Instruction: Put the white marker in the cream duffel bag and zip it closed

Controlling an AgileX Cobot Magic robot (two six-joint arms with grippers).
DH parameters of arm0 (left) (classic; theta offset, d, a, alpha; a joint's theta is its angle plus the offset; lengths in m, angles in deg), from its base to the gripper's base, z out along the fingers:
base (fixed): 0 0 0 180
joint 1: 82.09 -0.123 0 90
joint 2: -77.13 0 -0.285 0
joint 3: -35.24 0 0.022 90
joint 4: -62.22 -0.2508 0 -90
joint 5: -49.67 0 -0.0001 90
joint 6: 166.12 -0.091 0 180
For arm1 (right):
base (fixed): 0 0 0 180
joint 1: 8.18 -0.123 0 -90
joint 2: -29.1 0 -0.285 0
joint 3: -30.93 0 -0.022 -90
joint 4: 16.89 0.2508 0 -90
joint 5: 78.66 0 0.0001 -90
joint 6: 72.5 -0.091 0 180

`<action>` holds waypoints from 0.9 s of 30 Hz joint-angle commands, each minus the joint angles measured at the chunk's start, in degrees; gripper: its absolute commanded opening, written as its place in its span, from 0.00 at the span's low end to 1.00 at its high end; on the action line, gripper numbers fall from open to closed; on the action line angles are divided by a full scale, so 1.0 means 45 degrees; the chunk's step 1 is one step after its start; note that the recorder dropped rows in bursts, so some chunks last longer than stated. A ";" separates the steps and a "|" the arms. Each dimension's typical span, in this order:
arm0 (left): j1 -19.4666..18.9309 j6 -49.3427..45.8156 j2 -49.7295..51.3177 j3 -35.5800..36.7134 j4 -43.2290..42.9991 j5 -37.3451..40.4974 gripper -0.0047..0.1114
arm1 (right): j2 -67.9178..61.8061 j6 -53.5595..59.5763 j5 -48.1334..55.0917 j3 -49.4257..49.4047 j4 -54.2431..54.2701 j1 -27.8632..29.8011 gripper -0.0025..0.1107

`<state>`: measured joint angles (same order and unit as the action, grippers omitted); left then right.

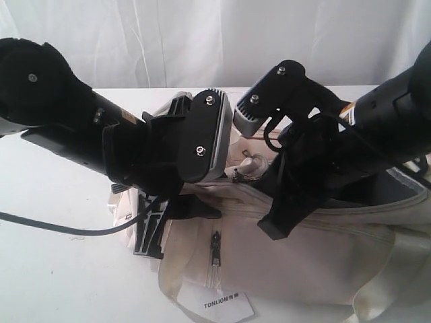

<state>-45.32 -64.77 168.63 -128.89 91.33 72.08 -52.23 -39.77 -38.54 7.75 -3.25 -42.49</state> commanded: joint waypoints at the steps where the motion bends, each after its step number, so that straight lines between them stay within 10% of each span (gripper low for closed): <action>1: 0.0029 0.0138 -0.0043 0.0004 0.0261 0.0274 0.49 | 0.0029 0.0340 -0.0274 0.0038 0.0224 0.0012 0.20; 15: 0.0029 0.0138 -0.0043 0.0004 0.0261 0.0274 0.49 | 0.0029 0.0366 0.0107 0.0038 0.0775 0.0012 0.06; 27: 0.0029 0.0138 -0.0043 0.0004 0.0261 0.0274 0.49 | -0.0217 0.0372 0.0649 -0.0196 0.2002 0.0012 0.29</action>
<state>-45.32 -64.55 168.63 -128.89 91.46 72.93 -52.76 -38.67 -35.28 7.28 3.25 -42.49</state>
